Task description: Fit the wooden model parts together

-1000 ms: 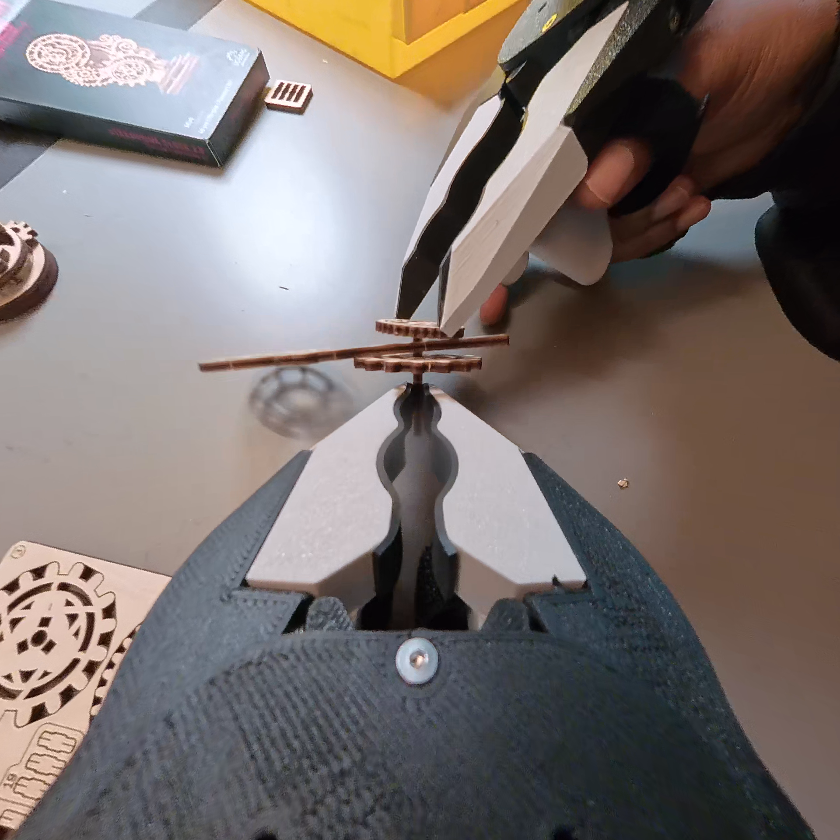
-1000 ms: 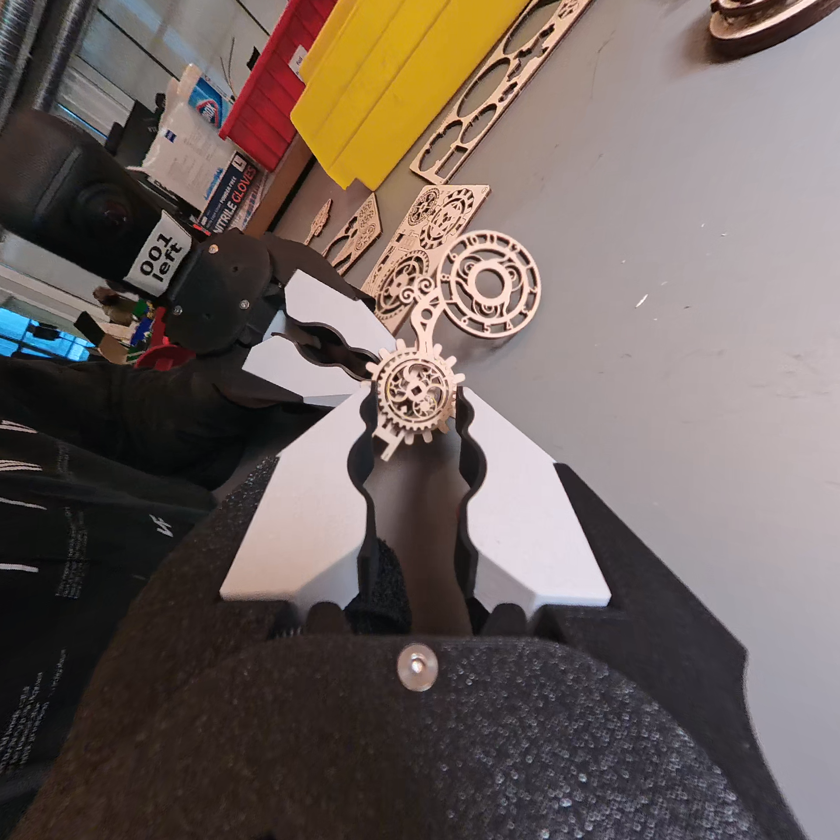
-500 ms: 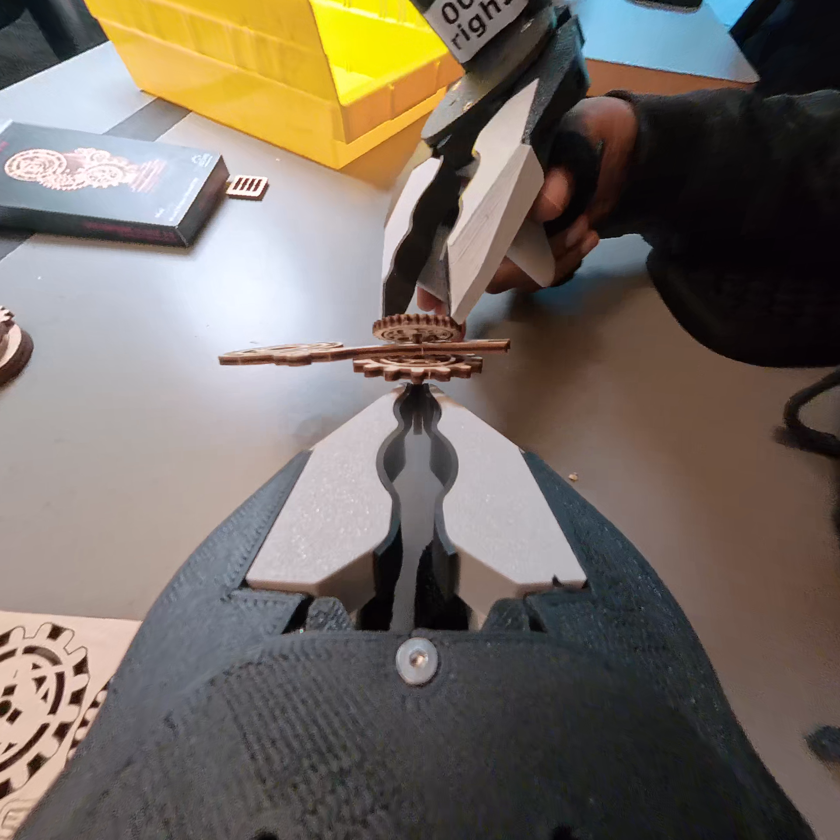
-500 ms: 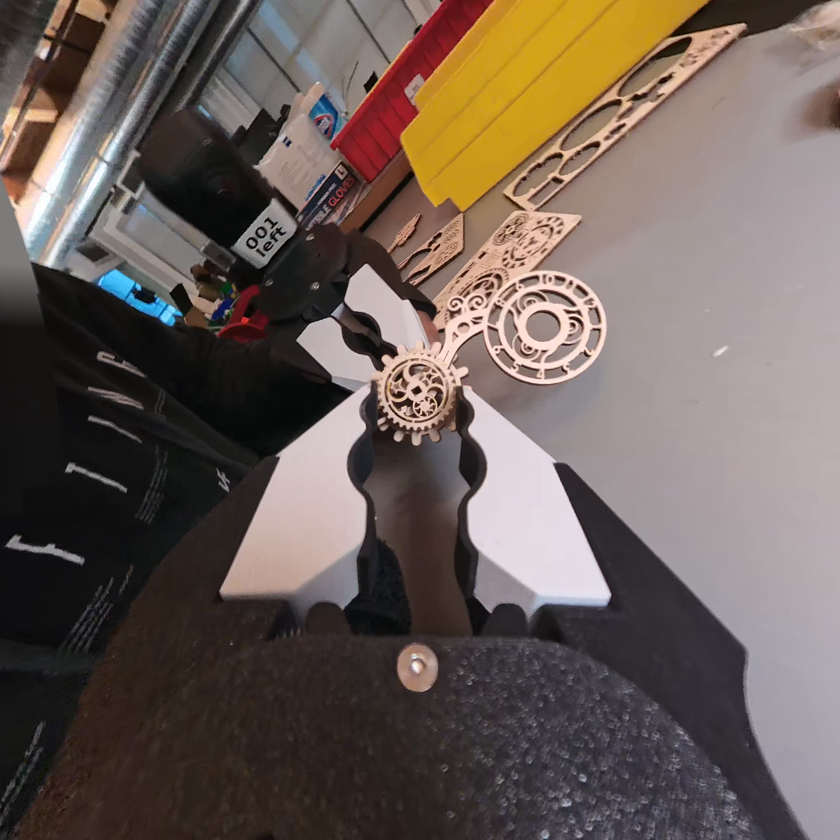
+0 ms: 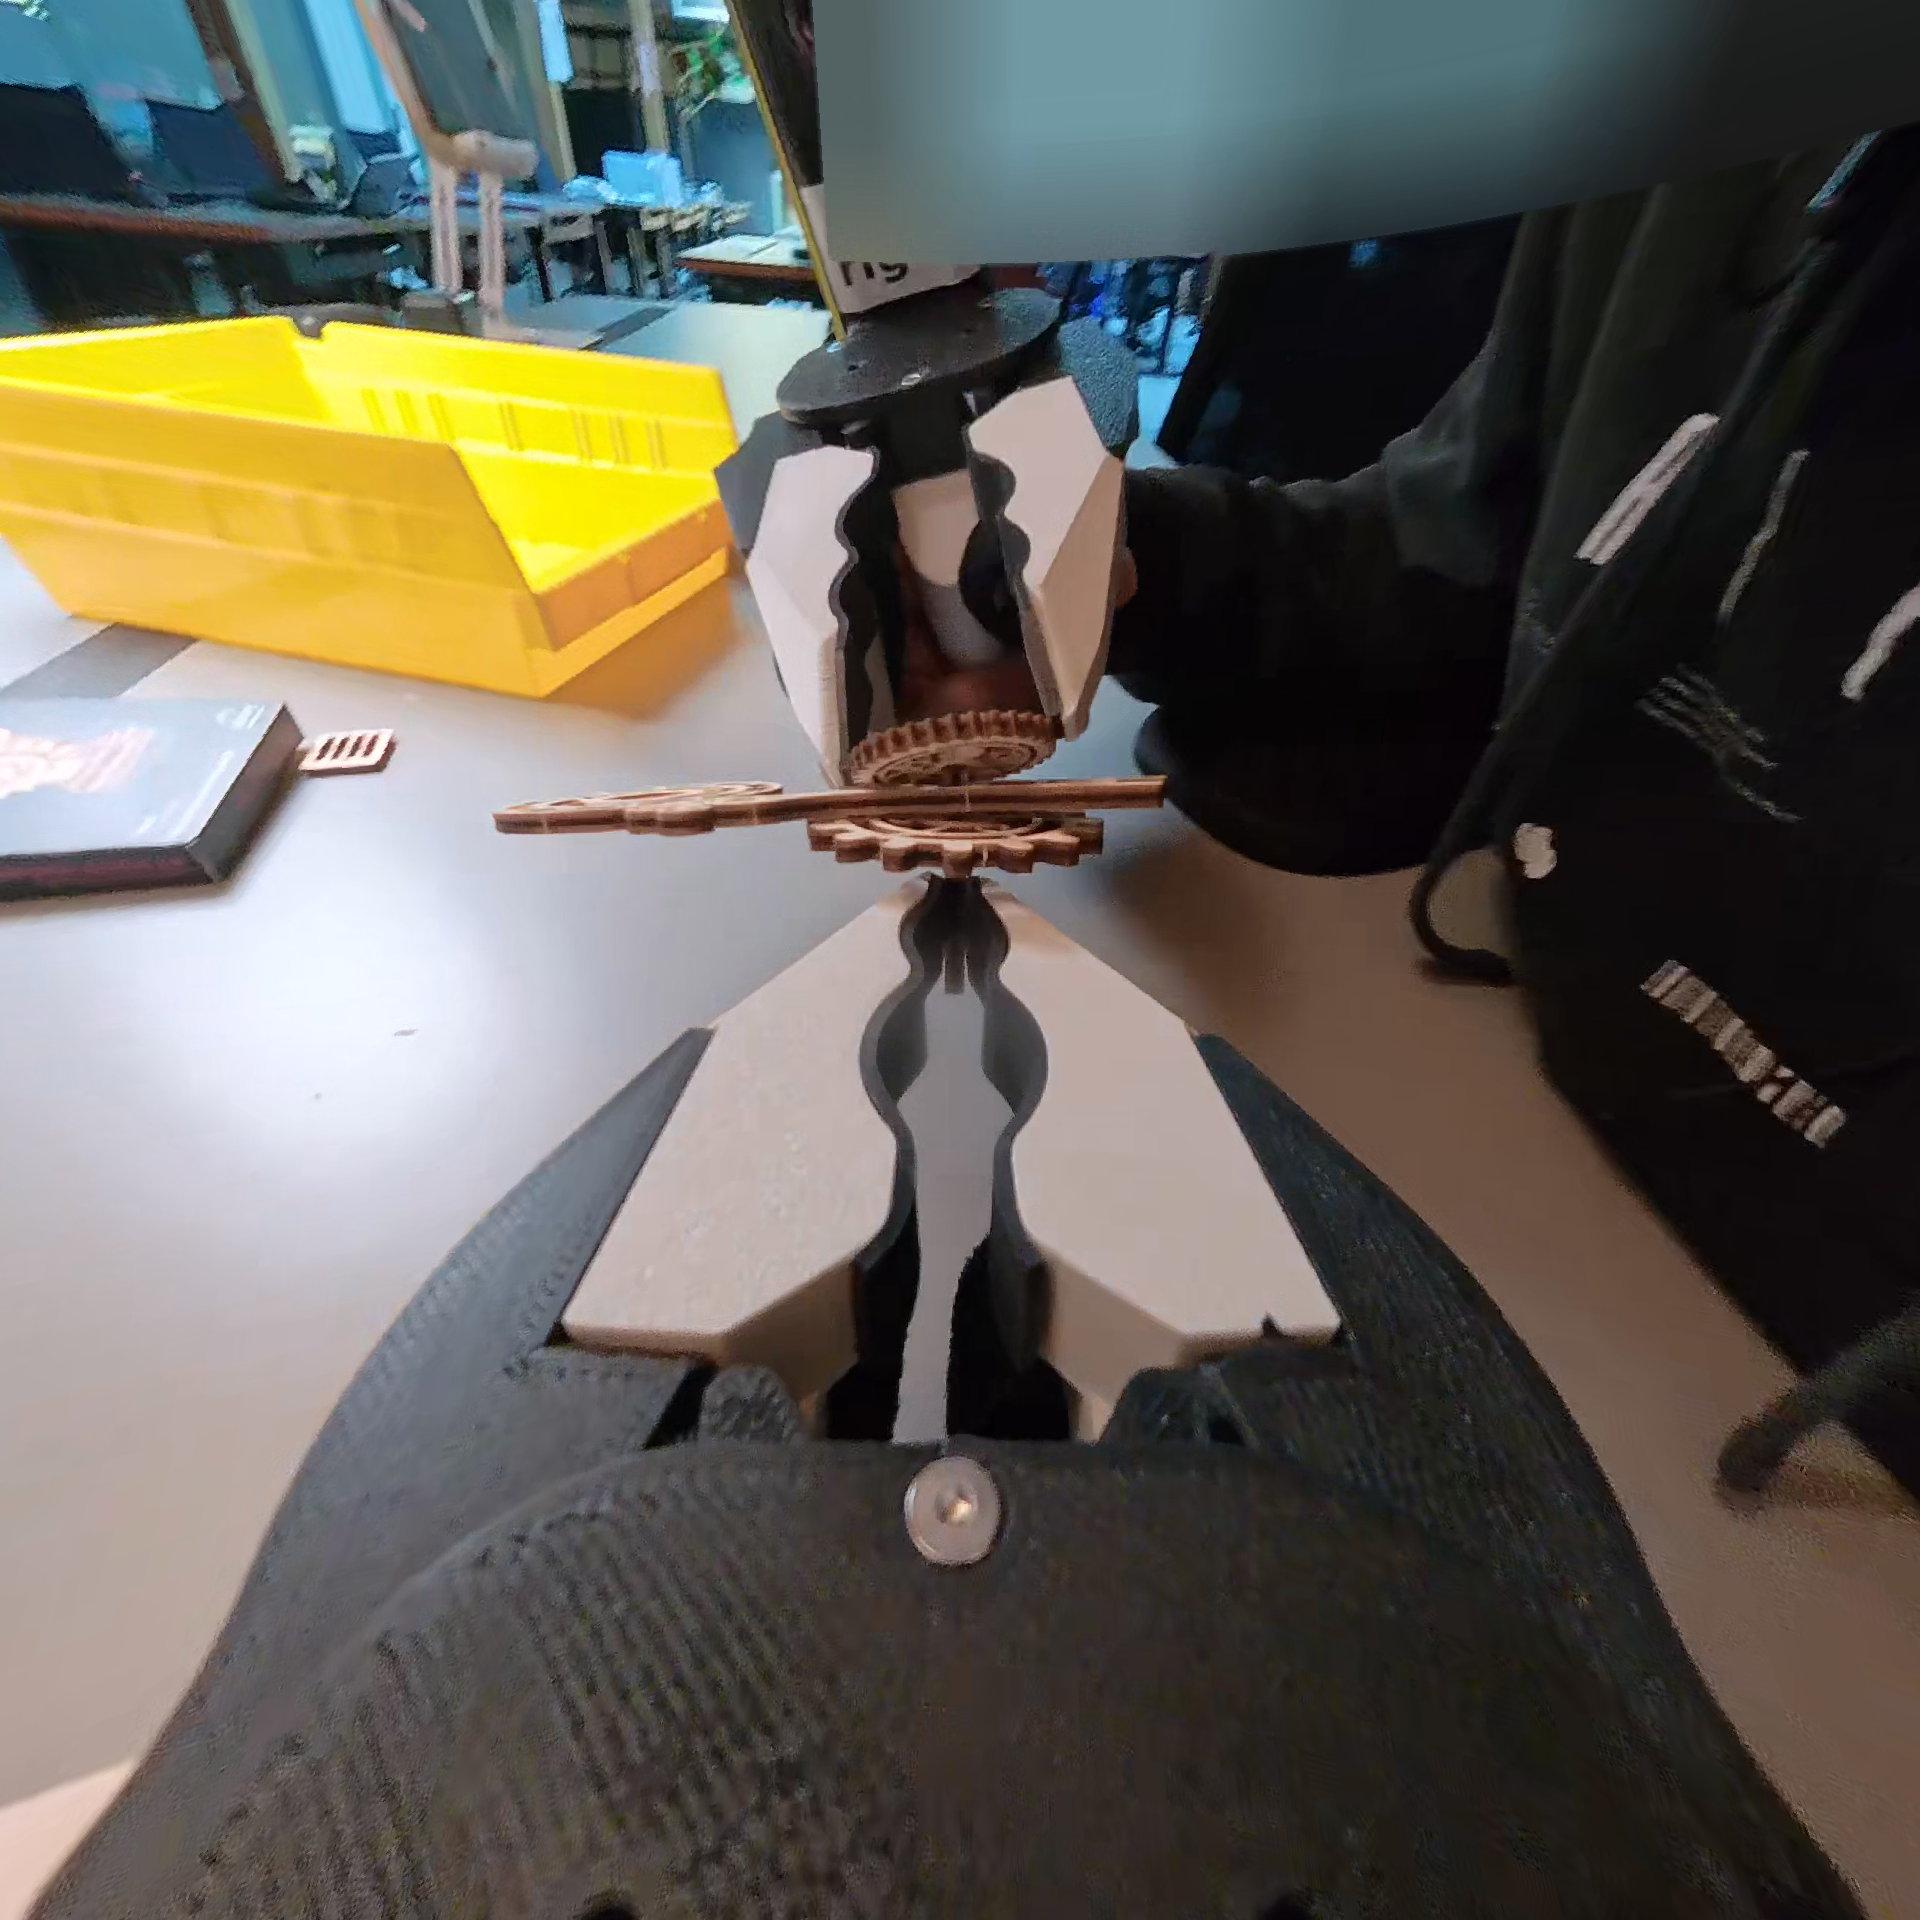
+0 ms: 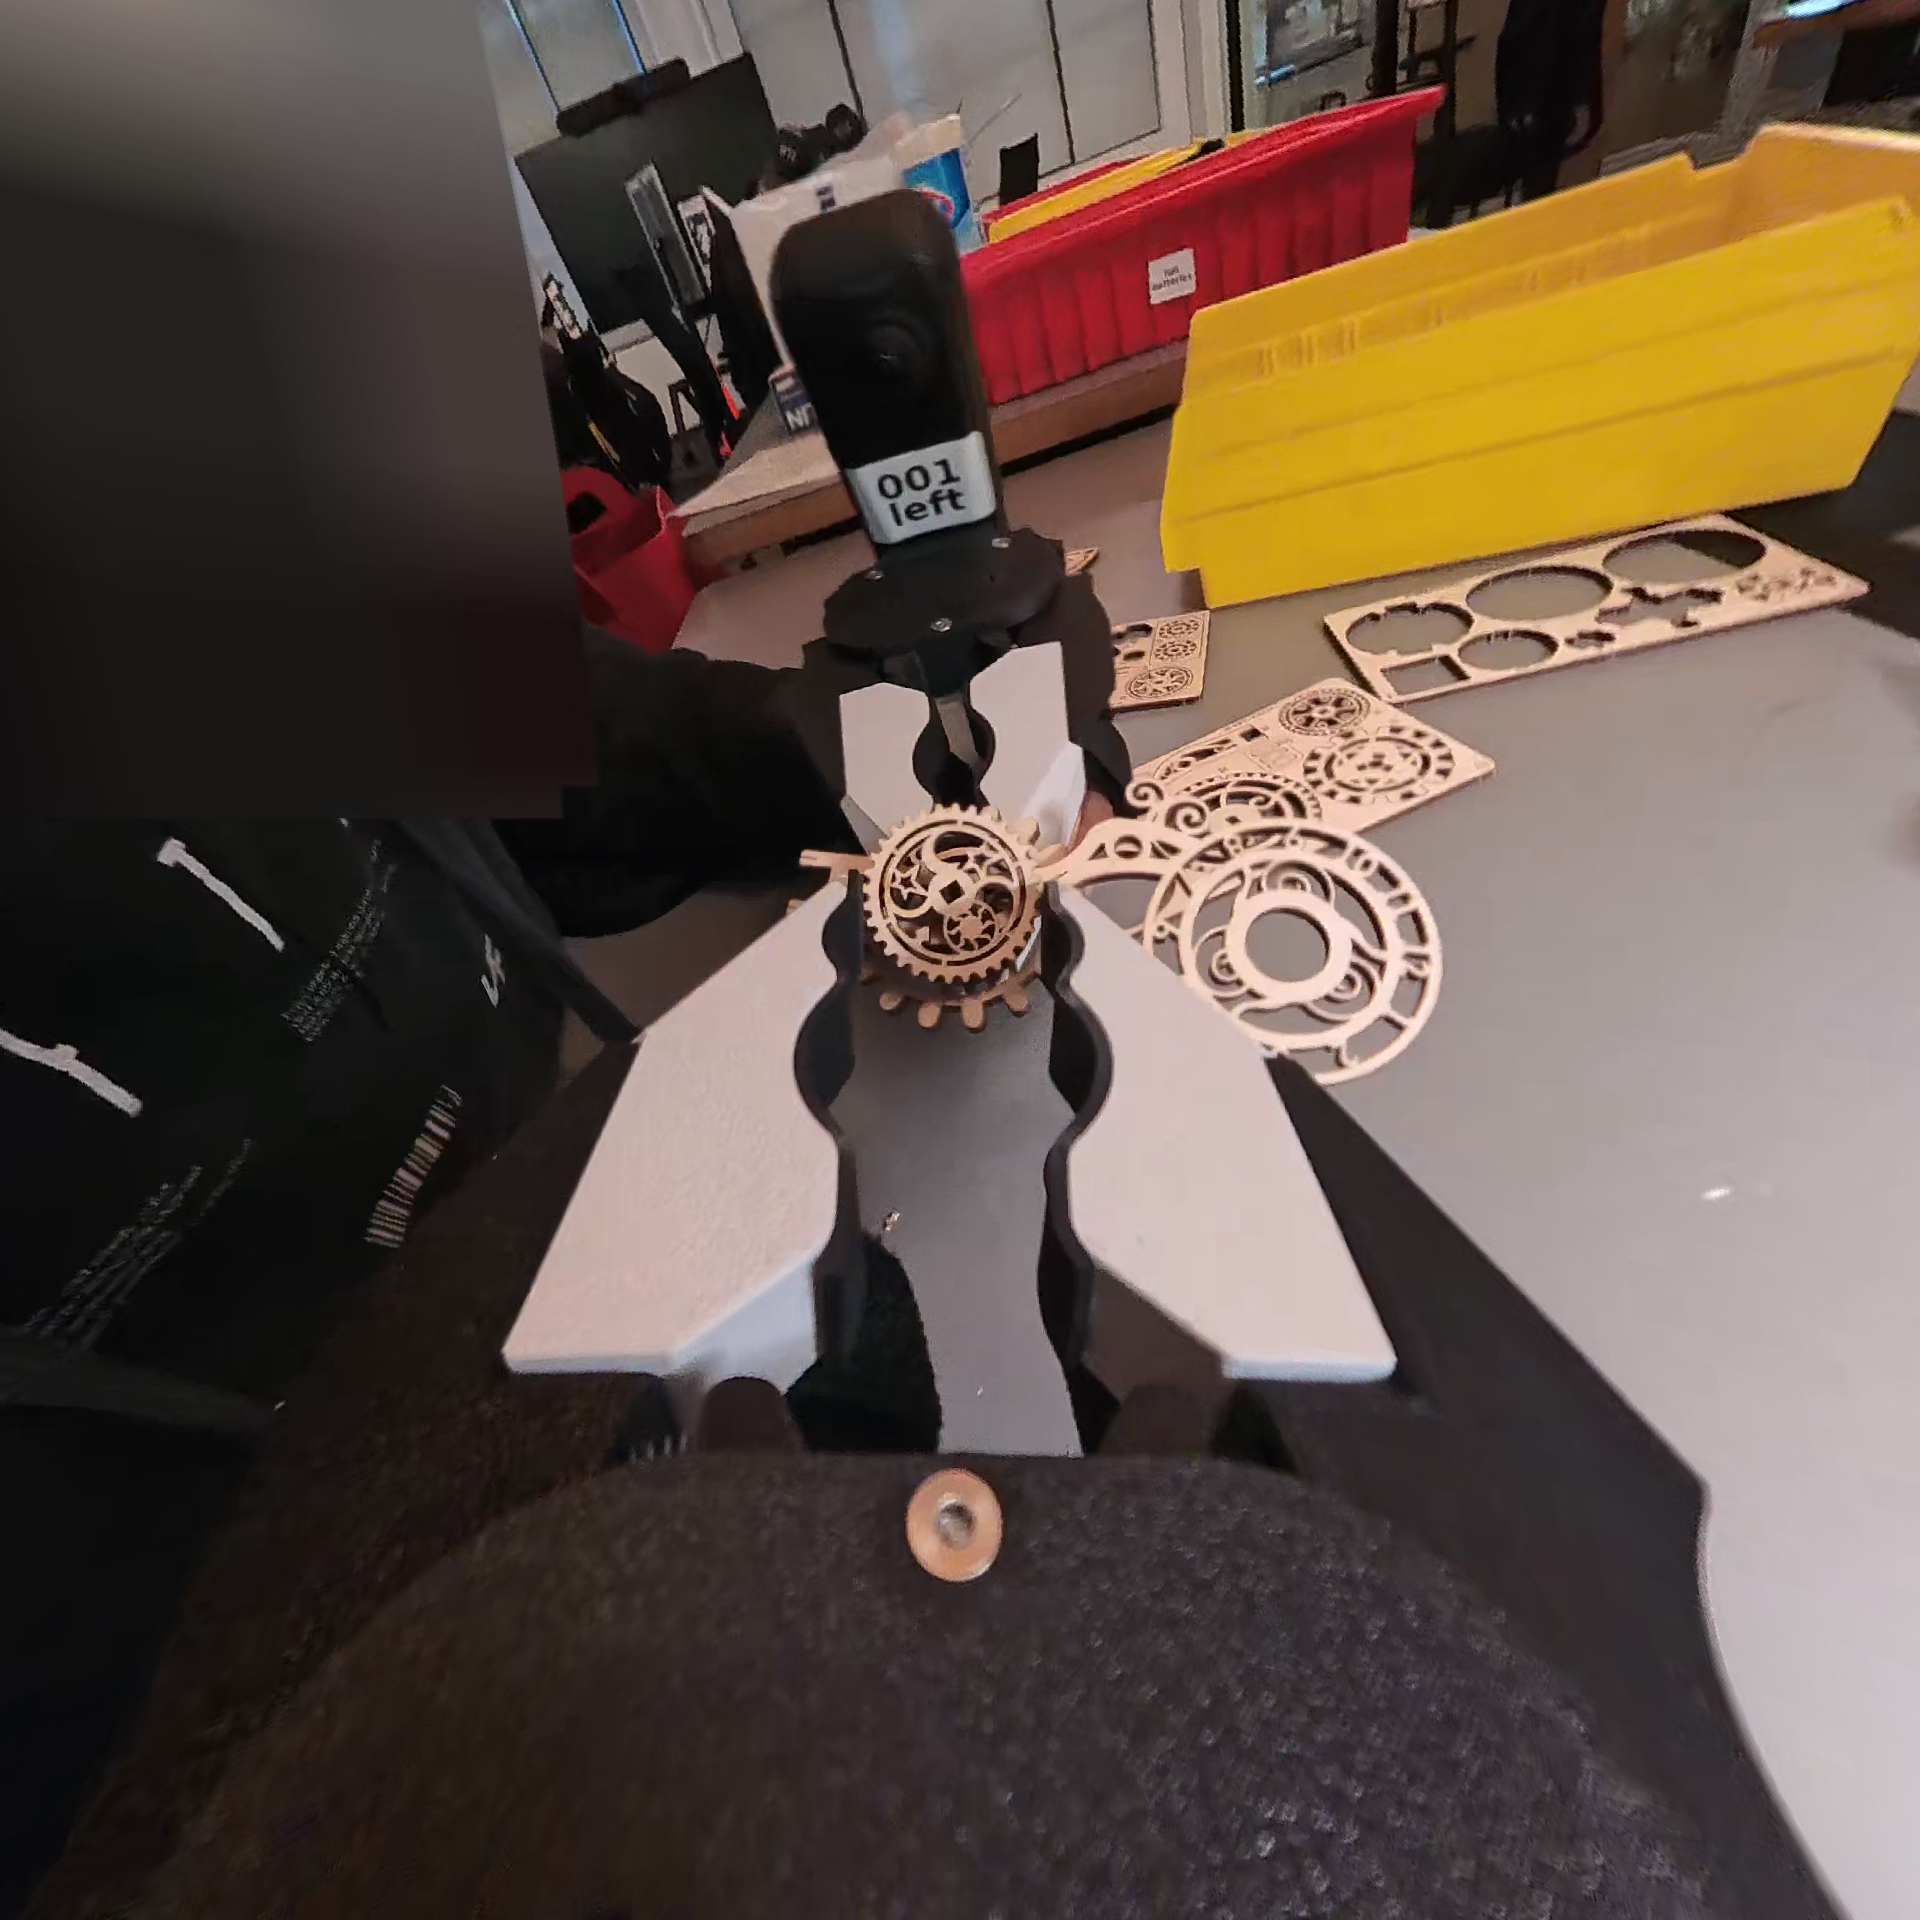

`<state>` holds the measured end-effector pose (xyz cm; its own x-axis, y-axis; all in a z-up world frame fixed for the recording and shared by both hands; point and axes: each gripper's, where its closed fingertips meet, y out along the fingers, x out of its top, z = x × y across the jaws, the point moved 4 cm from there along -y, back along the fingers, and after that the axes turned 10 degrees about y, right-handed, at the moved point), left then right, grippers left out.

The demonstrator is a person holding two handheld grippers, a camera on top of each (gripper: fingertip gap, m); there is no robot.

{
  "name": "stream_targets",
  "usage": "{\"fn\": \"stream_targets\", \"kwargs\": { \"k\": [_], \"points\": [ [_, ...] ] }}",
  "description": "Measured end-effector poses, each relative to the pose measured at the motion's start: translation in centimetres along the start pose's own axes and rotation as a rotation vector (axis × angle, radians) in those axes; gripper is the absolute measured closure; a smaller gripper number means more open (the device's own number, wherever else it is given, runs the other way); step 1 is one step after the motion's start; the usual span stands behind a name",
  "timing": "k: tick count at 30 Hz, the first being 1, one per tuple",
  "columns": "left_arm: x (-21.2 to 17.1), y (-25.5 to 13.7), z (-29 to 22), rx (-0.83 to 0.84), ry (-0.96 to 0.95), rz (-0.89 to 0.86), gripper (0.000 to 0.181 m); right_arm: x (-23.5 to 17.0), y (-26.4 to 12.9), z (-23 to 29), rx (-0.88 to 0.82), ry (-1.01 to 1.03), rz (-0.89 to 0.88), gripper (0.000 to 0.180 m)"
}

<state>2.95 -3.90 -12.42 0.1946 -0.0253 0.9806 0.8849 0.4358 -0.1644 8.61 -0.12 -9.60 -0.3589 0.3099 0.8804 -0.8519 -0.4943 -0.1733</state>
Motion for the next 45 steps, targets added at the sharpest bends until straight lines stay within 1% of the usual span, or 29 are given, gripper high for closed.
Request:
{"fn": "stream_targets", "kwargs": {
  "k": [3, 13, 22, 27, 37, 40, 45],
  "points": [
    [0.4, -0.3, -0.6, -0.071, 0.006, -0.05, 0.18, 0.2, 0.2, 1.2, -0.006, -0.071, 0.022, 0.148],
    [1.2, -0.8, -2.0, -0.202, 0.02, -0.148, 0.18, 0.6, 0.9, 3.8, -0.092, -0.302, 0.093, 0.148],
    [1.3, -0.6, -3.4, -0.306, 0.02, -0.145, 0.18, 0.1, 1.1, 5.5, -0.127, -0.432, 0.196, 0.148],
    [1.3, -0.6, -3.8, -0.323, 0.035, -0.11, 0.18, -0.3, 1.1, 5.9, -0.13, -0.479, 0.227, 0.148],
    [1.0, -0.5, -4.1, -0.305, 0.037, -0.056, 0.18, -0.7, 1.2, 5.9, -0.097, -0.476, 0.232, 0.148],
    [0.7, -0.5, -4.4, -0.349, -0.005, -0.036, 0.18, -1.0, 1.3, 5.9, -0.064, -0.507, 0.275, 0.148],
    [0.4, -0.5, -5.2, -0.461, -0.075, -0.045, 0.18, -1.3, 1.7, 6.2, 0.068, -0.598, 0.395, 0.148]
  ]
}}
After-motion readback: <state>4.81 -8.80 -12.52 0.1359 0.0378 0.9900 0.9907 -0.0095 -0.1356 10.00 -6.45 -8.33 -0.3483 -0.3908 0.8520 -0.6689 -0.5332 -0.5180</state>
